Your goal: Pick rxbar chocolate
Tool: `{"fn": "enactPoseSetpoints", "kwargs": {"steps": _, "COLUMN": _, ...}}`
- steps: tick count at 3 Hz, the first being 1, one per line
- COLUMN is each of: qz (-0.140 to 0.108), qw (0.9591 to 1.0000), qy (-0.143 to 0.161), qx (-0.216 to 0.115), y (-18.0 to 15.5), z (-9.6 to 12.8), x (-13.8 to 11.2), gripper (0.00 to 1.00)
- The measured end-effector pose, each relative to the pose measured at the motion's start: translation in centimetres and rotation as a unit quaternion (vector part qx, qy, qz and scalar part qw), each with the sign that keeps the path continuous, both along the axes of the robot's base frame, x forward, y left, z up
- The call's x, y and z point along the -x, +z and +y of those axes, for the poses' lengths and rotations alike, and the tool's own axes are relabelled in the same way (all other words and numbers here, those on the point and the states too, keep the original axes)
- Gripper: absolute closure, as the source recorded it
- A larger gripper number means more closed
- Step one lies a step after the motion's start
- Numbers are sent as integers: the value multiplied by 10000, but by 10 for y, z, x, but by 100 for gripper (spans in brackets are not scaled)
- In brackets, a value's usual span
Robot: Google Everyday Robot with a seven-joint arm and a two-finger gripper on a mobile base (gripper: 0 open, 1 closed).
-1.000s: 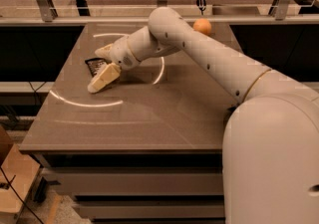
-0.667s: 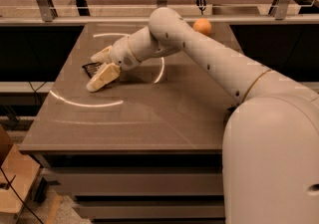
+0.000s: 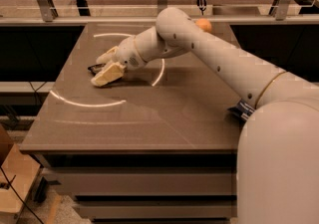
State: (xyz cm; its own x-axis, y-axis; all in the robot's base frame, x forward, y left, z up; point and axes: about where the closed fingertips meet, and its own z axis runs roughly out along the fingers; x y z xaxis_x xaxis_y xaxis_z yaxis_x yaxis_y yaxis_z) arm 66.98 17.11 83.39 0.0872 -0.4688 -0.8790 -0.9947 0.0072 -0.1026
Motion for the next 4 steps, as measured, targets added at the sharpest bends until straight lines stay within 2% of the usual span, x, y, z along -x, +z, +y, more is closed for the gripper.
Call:
{"fn": "enactPoseSetpoints", "kwargs": {"steps": 1, "qz": -290, "qw": 9994, "qy": -144, "qx": -89, "y": 29, "z": -15, "x": 2, "gripper": 100}}
{"fn": "enactPoseSetpoints", "kwargs": {"steps": 2, "qz": -731, "qw": 9971, "qy": -216, "qx": -49, "y": 71, "z": -33, "x": 5, "gripper": 100}}
{"fn": "enactPoseSetpoints", "kwargs": {"steps": 3, "qz": -1290, "qw": 9914, "qy": -233, "qx": 33, "y": 124, "z": -50, "x": 11, "gripper": 100}}
{"fn": "enactPoseSetpoints", "kwargs": {"steps": 4, "qz": -1320, "qw": 9910, "qy": -232, "qx": 24, "y": 128, "z": -50, "x": 11, "gripper": 100}}
